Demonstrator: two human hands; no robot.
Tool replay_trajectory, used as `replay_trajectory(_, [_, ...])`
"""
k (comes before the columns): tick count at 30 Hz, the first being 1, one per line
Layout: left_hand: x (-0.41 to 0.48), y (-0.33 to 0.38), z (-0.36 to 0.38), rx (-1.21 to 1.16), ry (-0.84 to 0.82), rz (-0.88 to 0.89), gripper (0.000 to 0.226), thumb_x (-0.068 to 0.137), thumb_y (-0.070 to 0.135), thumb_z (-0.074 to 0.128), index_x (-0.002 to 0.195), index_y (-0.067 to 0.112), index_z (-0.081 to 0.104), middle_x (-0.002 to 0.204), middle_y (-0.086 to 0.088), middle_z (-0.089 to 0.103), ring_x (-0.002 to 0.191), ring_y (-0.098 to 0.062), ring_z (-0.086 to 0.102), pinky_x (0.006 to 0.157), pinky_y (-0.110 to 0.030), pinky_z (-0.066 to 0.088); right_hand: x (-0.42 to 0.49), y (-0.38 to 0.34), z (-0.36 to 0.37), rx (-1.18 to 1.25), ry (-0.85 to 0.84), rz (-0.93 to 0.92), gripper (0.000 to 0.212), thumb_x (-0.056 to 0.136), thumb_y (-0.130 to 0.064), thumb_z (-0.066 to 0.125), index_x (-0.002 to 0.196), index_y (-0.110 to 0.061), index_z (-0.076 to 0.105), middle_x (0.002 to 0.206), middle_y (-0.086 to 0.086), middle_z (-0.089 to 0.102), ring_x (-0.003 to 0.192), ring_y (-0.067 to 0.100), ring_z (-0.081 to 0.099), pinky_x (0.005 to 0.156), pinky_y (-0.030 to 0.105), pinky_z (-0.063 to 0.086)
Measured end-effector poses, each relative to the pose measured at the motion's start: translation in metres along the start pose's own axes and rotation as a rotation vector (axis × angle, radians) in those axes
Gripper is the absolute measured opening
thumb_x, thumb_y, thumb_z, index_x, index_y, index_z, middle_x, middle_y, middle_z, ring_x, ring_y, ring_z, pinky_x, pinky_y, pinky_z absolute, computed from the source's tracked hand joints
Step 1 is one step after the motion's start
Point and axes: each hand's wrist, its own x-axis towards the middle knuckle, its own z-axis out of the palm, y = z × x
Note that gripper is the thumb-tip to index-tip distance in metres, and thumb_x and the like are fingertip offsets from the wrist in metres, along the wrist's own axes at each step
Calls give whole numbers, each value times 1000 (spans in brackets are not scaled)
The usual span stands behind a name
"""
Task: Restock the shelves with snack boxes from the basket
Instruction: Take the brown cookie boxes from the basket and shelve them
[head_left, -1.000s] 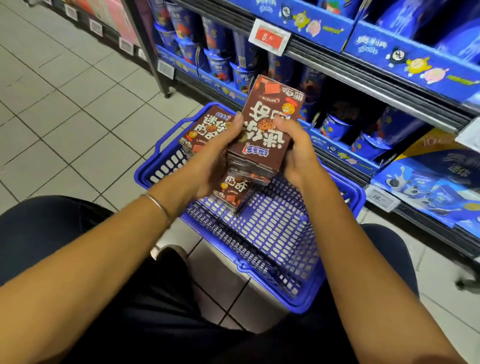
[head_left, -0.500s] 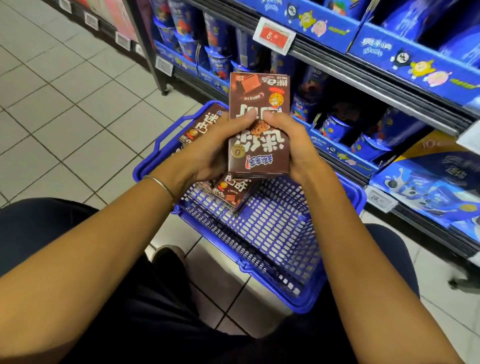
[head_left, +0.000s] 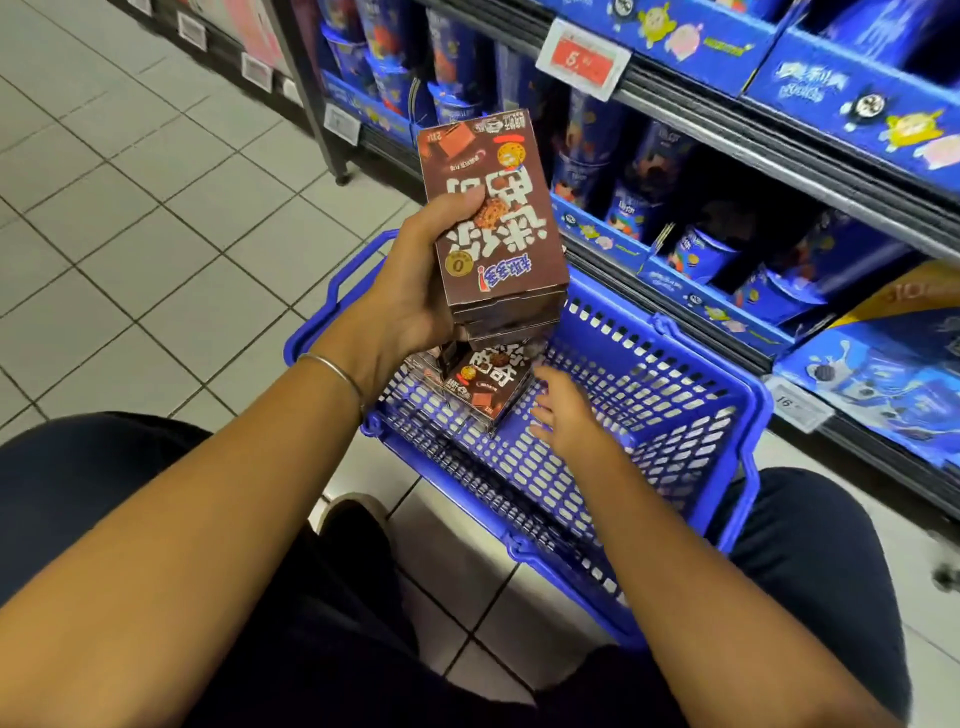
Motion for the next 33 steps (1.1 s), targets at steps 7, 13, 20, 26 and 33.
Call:
replay_trajectory(7, [-4, 4, -6, -99, 18, -76, 37, 96, 43, 65, 115, 12, 73, 111, -7, 78, 98, -27, 76, 93, -45, 59, 14, 16, 39, -116, -195, 116, 39, 92, -46, 63, 123, -22, 59, 143, 6, 52, 126, 25, 52, 98, 44, 42])
replay_trajectory(13, [-5, 4, -7, -121, 47, -87, 41, 96, 43, 65, 122, 11, 70, 111, -8, 78, 97, -26, 77, 94, -44, 61, 23, 10, 57, -7, -6, 27, 33, 87, -24, 76, 108, -16, 52, 116, 11, 69, 92, 22, 66, 70, 35, 49])
replay_trajectory(20, [-6, 2, -3, -113, 76, -111, 39, 94, 47, 67, 113, 13, 74, 110, -6, 79, 97, -26, 77, 97, -51, 59, 29, 3, 58, 0, 33, 44, 43, 85, -23, 78, 117, -7, 54, 111, 15, 70, 84, 23, 67, 64, 32, 50])
replay_trajectory(26, [-6, -1, 9, -85, 60, -113, 38, 98, 46, 65, 112, 12, 73, 109, -7, 79, 94, -25, 77, 92, -47, 62, 27, -1, 63, 126, 47, 105, 44, 92, -15, 71, 128, -2, 48, 128, 21, 64, 108, 30, 66, 94, 43, 56])
replay_trajectory(33, [-7, -6, 15, -73, 14, -141, 40, 95, 44, 66, 117, 12, 73, 112, -7, 78, 97, -26, 76, 95, -45, 60, 31, 15, 63, 39, 202, 7, 62, 83, -18, 77, 134, -7, 42, 130, 19, 58, 119, 38, 59, 102, 51, 51])
